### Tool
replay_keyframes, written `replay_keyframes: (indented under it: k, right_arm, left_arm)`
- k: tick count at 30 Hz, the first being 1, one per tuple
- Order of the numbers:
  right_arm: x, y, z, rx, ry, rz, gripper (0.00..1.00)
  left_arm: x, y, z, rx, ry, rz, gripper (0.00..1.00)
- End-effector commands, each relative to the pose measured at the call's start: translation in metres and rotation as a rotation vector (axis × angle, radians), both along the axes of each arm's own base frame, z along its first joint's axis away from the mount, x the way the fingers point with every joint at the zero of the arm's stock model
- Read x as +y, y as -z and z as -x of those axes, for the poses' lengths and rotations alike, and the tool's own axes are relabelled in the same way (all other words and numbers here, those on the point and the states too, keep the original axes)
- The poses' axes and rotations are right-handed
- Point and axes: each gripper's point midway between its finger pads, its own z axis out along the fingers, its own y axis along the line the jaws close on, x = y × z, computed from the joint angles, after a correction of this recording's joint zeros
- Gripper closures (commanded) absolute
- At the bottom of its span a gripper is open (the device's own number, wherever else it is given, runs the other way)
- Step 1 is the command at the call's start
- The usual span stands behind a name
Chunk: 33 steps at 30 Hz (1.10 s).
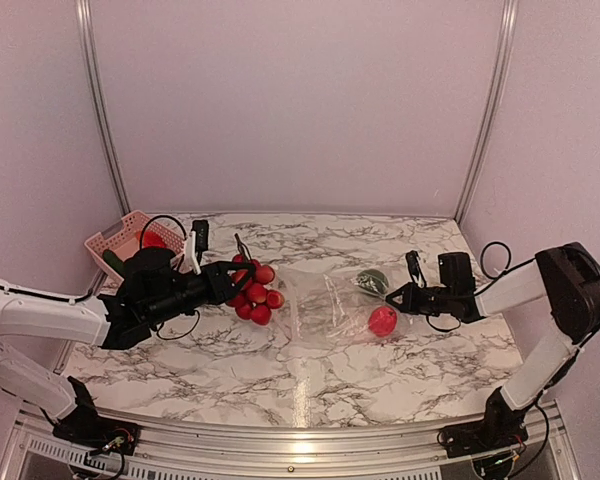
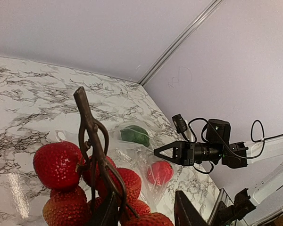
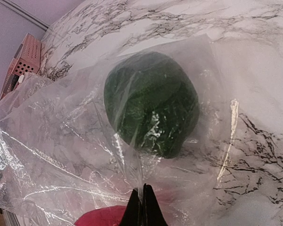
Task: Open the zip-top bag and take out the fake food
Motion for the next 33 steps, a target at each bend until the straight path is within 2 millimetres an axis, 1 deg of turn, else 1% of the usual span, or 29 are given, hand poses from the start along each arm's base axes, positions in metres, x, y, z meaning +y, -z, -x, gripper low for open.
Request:
replay_keyframes:
  k: [1,4,6,7,8,10,11,15,18,21,26,28,30,31,32,33]
  right_arm:
    - [-0.006,-0.002,0.000,0.005,0.023,0.004,1.00]
    - [-0.005,-0.003,0.001,0.003,0.017,0.001,1.00]
    - [-0.005,-0.004,0.001,0.002,0.015,-0.001,1.00]
    - [-0.004,-0.005,0.001,0.000,0.011,-0.002,1.00]
    - [-0.005,-0.005,0.001,-0.001,0.010,-0.003,1.00]
    - [-0.004,-0.005,0.001,-0.002,0.008,-0.004,1.00]
    - [-0.004,-0.005,0.001,-0.002,0.006,-0.006,1.00]
    - [-0.003,-0.006,0.001,-0.004,0.000,-0.011,1.00]
    - [-0.002,-0.006,0.001,-0.004,-0.002,-0.010,1.00]
    - [-0.002,-0.004,0.001,-0.003,-0.003,-0.009,1.00]
    - [-0.002,-0.003,0.001,-0.002,-0.006,-0.010,1.00]
    - [-0.002,-0.003,0.001,-0.001,-0.007,-0.008,1.00]
    - [-0.002,-0.003,0.001,-0.001,-0.008,-0.008,1.00]
    - [-0.002,-0.003,0.001,-0.001,-0.008,-0.007,1.00]
    - [-0.001,-0.003,0.001,-0.002,-0.010,-0.007,1.00]
    - [-0.002,-0.003,0.001,-0.002,-0.008,-0.007,1.00]
  left_arm:
    - [0.033,-0.019,-0.019,-0.047,-0.139,-0.110,1.00]
    - [0.061,-0.032,-0.034,-0.050,-0.222,-0.117,1.00]
    - [0.083,-0.041,-0.044,-0.056,-0.284,-0.104,1.00]
    - [0.098,-0.044,-0.051,-0.059,-0.330,-0.101,1.00]
    - [0.106,-0.048,-0.054,-0.062,-0.353,-0.100,1.00]
    - [0.129,-0.056,-0.066,-0.068,-0.416,-0.106,1.00]
    - [0.145,-0.058,-0.073,-0.066,-0.458,-0.115,1.00]
    - [0.194,-0.063,-0.099,-0.052,-0.595,-0.152,1.00]
    - [0.230,-0.060,-0.118,-0.019,-0.687,-0.185,1.00]
    - [0.255,-0.054,-0.136,0.019,-0.740,-0.213,1.00]
    - [0.280,-0.046,-0.163,0.050,-0.760,-0.226,1.00]
    - [0.287,-0.039,-0.172,0.076,-0.747,-0.227,1.00]
    - [0.298,-0.029,-0.180,0.113,-0.749,-0.230,1.00]
    - [0.298,-0.023,-0.183,0.133,-0.740,-0.230,1.00]
    - [0.312,-0.017,-0.186,0.154,-0.764,-0.226,1.00]
    - [0.318,-0.010,-0.189,0.171,-0.772,-0.220,1.00]
